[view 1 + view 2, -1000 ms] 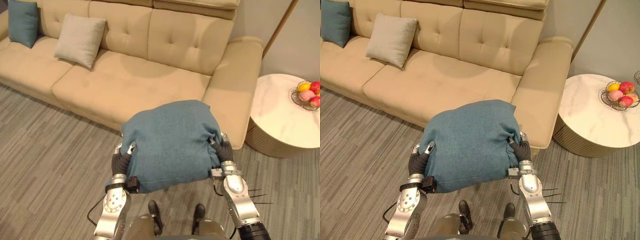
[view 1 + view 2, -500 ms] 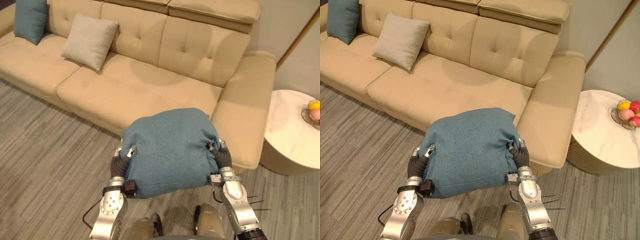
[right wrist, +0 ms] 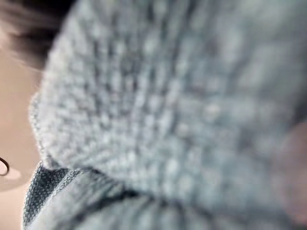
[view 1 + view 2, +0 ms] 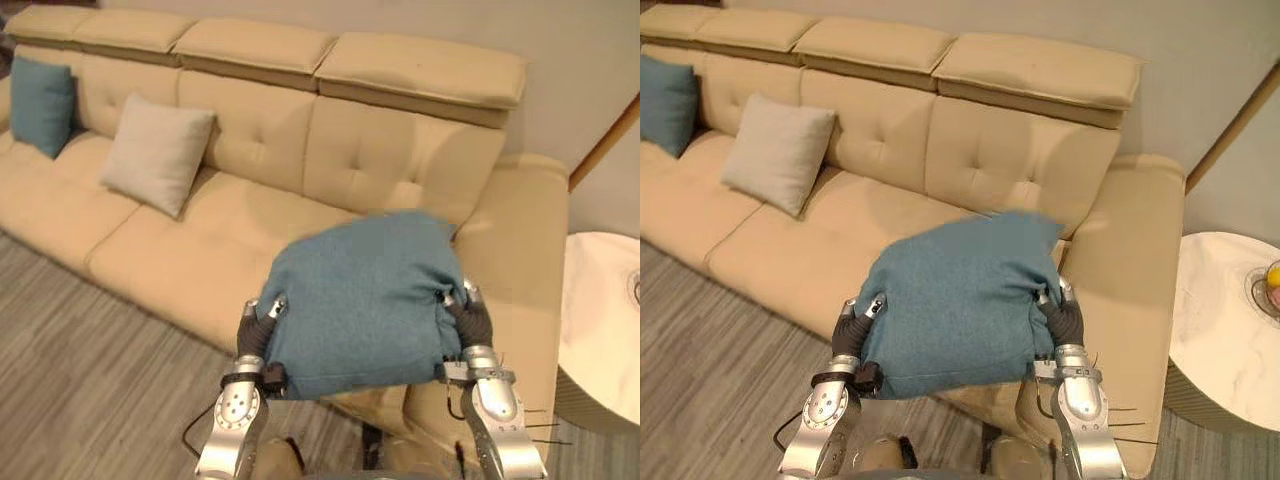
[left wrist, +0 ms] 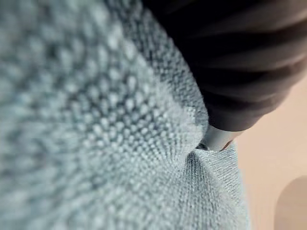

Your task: Pick up cushions and gather them together orderly.

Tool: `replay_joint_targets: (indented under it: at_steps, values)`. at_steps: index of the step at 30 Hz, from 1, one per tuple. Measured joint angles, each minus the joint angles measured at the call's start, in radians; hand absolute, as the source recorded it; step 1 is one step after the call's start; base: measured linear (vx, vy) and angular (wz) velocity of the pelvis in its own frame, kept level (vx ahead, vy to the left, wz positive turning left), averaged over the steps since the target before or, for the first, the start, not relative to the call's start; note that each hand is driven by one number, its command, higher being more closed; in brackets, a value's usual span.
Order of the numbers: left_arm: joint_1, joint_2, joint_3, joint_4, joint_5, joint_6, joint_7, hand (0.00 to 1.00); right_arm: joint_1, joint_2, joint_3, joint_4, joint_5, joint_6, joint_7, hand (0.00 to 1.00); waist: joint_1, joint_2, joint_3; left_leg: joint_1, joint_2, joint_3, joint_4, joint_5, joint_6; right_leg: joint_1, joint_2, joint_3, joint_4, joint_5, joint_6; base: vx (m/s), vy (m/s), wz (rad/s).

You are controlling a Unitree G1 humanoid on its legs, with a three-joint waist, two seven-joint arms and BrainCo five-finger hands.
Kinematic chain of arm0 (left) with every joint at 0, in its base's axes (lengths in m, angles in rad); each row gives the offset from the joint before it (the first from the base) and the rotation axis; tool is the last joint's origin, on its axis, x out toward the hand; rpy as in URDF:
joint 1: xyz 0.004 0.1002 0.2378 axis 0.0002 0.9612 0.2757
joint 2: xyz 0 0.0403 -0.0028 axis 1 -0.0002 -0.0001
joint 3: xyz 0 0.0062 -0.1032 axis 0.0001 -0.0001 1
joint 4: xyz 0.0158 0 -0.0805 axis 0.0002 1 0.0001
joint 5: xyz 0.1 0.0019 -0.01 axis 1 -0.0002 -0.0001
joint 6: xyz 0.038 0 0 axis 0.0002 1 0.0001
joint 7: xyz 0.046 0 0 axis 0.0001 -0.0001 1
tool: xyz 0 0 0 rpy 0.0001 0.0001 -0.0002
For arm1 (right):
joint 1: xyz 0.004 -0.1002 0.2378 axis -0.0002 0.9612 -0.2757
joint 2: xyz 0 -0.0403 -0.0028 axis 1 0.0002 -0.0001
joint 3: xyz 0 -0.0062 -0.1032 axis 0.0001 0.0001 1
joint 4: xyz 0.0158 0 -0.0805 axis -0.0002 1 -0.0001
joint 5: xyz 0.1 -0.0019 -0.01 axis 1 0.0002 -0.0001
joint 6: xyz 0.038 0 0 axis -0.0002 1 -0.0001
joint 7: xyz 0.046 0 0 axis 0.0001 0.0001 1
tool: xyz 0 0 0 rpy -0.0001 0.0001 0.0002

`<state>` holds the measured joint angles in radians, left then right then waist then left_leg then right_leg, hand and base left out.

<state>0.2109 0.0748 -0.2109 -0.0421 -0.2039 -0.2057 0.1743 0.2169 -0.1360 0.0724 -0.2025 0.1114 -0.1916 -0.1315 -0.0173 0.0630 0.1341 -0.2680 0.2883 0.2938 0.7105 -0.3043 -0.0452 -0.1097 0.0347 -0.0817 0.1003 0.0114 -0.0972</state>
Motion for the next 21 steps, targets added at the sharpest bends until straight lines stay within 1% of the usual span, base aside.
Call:
replay_joint_targets:
  at_steps: [1, 2, 3, 4, 5, 6, 7, 8, 9, 10, 11, 12, 14, 15, 17, 18, 21]
  values:
    - [-0.001, -0.004, 0.001, -0.003, 0.001, -0.002, 0.0, 1.0, -0.006, 0.002, -0.001, 0.003, 0.0, 0.0, 0.0, 1.0, 0.008, -0.003, 0.001, -0.004, -0.031, -0.065, -0.126, 0.005, -0.008, 0.012, -0.004, 0.04, 0.0, -0.011, 0.013, 0.23, 0.137, -0.92]
    - [0.002, -0.005, 0.001, -0.003, 0.001, -0.002, 0.001, 1.0, -0.012, 0.003, -0.001, 0.011, -0.001, 0.0, 0.0, 1.0, 0.009, -0.002, 0.0, 0.0, -0.05, -0.116, -0.195, 0.014, -0.023, 0.018, -0.005, 0.061, 0.001, -0.018, 0.023, 0.19, 0.198, -0.99]
    - [0.009, -0.004, 0.001, 0.0, 0.001, -0.002, 0.001, 1.0, -0.024, 0.003, -0.001, 0.039, -0.003, 0.0, 0.0, 1.0, 0.009, -0.002, 0.0, 0.01, -0.079, -0.208, -0.311, 0.037, -0.05, 0.026, -0.005, 0.102, 0.003, -0.029, 0.04, 0.13, 0.19, -0.81]
    - [0.009, -0.004, 0.001, 0.003, 0.001, -0.002, 0.001, 1.0, -0.025, 0.003, -0.001, 0.051, -0.004, 0.0, 0.0, 1.0, 0.009, -0.001, -0.001, 0.012, -0.083, -0.234, -0.347, 0.046, -0.063, 0.027, -0.005, 0.119, 0.006, -0.034, 0.049, 0.15, 0.269, -1.04]
    - [0.012, -0.004, 0.001, 0.009, 0.001, -0.001, 0.001, 1.0, -0.026, 0.004, -0.001, 0.084, -0.004, 0.0, 0.0, 1.0, 0.007, 0.004, -0.004, 0.025, -0.086, -0.266, -0.418, 0.07, -0.087, 0.026, 0.0, 0.164, 0.016, -0.044, 0.074, 0.14, 0.313, -1.15]
    - [0.022, -0.005, -0.002, 0.022, 0.001, -0.001, 0.001, 1.0, -0.025, 0.003, -0.001, 0.121, -0.005, 0.0, 0.0, 1.0, 0.006, 0.016, -0.013, 0.047, -0.08, -0.261, -0.452, 0.137, -0.085, 0.025, 0.011, 0.205, 0.017, -0.052, 0.1, 0.14, 0.34, -1.21]
    - [0.027, -0.003, -0.003, 0.028, 0.001, 0.001, 0.001, 1.0, -0.025, 0.006, 0.0, 0.136, -0.005, 0.001, 0.0, 1.0, 0.006, 0.017, -0.013, 0.055, -0.082, -0.255, -0.453, 0.179, -0.087, 0.023, 0.014, 0.228, 0.016, -0.054, 0.111, 0.12, 0.381, -1.42]
    - [0.043, 0.009, -0.003, 0.05, 0.001, 0.004, 0.001, 1.0, -0.022, 0.022, 0.009, 0.175, -0.008, 0.004, 0.001, 1.0, 0.005, -0.003, -0.023, 0.068, -0.088, -0.21, -0.427, 0.203, -0.07, 0.022, 0.003, 0.287, 0.007, -0.06, 0.14, 0.13, 0.36, -1.15]
    - [0.054, 0.018, -0.004, 0.059, 0.001, 0.007, 0.001, 1.0, -0.013, 0.031, 0.013, 0.192, -0.012, 0.004, 0.003, 1.0, -0.003, -0.024, -0.035, 0.075, -0.11, -0.168, -0.431, 0.188, -0.053, 0.016, -0.028, 0.318, 0.002, -0.061, 0.16, 0.13, 0.346, -1.06]
    - [0.056, 0.022, -0.005, 0.06, 0.001, 0.007, 0.0, 1.0, -0.013, 0.031, 0.014, 0.199, -0.014, 0.004, 0.003, 1.0, -0.008, -0.033, -0.039, 0.08, -0.121, -0.143, -0.436, 0.185, -0.046, 0.014, -0.043, 0.336, 0.002, -0.061, 0.173, 0.16, 0.359, -0.93]
    - [0.06, 0.033, -0.007, 0.06, 0.001, 0.01, -0.001, 1.0, -0.022, 0.029, 0.017, 0.224, -0.027, 0.004, 0.006, 1.0, -0.01, -0.049, -0.042, 0.102, -0.141, -0.074, -0.439, 0.178, -0.033, 0.0, -0.072, 0.363, -0.001, -0.054, 0.194, 0.12, 0.29, -1.04]
    - [0.062, 0.041, -0.007, 0.06, 0.004, 0.011, -0.001, 1.0, -0.03, 0.029, 0.02, 0.237, -0.037, 0.006, 0.007, 1.0, -0.008, -0.051, -0.043, 0.115, -0.154, -0.033, -0.438, 0.171, -0.021, -0.002, -0.091, 0.368, -0.015, -0.041, 0.211, 0.1, 0.272, -1.06]
    - [0.061, 0.054, -0.001, 0.057, 0.007, 0.011, -0.001, 1.0, -0.05, 0.03, 0.028, 0.258, -0.043, 0.006, 0.007, 1.0, -0.009, -0.051, -0.043, 0.127, -0.165, 0.018, -0.439, 0.163, -0.007, -0.009, -0.108, 0.387, -0.04, -0.014, 0.215, 0.03, 0.194, -0.85]
    - [0.057, 0.06, 0.01, 0.048, 0.01, 0.011, -0.001, 1.0, -0.079, 0.03, 0.034, 0.286, -0.044, 0.006, 0.008, 1.0, -0.009, -0.051, -0.043, 0.13, -0.165, 0.051, -0.45, 0.16, -0.003, -0.025, -0.11, 0.38, -0.056, 0.016, 0.21, 0.01, 0.176, -0.88]
    - [0.041, 0.069, 0.023, 0.048, 0.02, 0.011, 0.001, 1.0, -0.115, 0.029, 0.051, 0.318, -0.044, 0.006, 0.007, 1.0, -0.004, -0.051, -0.043, 0.134, -0.167, 0.076, -0.472, 0.16, -0.002, -0.043, -0.11, 0.334, -0.075, 0.048, 0.197, -0.01, 0.084, -0.62]
    - [0.034, 0.073, 0.025, 0.048, 0.031, 0.011, 0.003, 1.0, -0.13, 0.029, 0.053, 0.338, -0.044, 0.006, 0.007, 1.0, -0.003, -0.051, -0.043, 0.14, -0.169, 0.086, -0.487, 0.163, 0.002, -0.045, -0.11, 0.32, -0.085, 0.06, 0.186, -0.02, 0.035, -0.34]
    - [-0.003, 0.074, 0.025, 0.05, 0.066, 0.011, 0.014, 1.0, -0.147, 0.024, 0.053, 0.361, -0.044, 0.006, 0.001, 1.0, 0.001, -0.052, -0.043, 0.121, -0.175, 0.079, -0.502, 0.174, 0.009, -0.061, -0.119, 0.273, -0.099, 0.065, 0.181, -0.04, -0.017, -0.01]
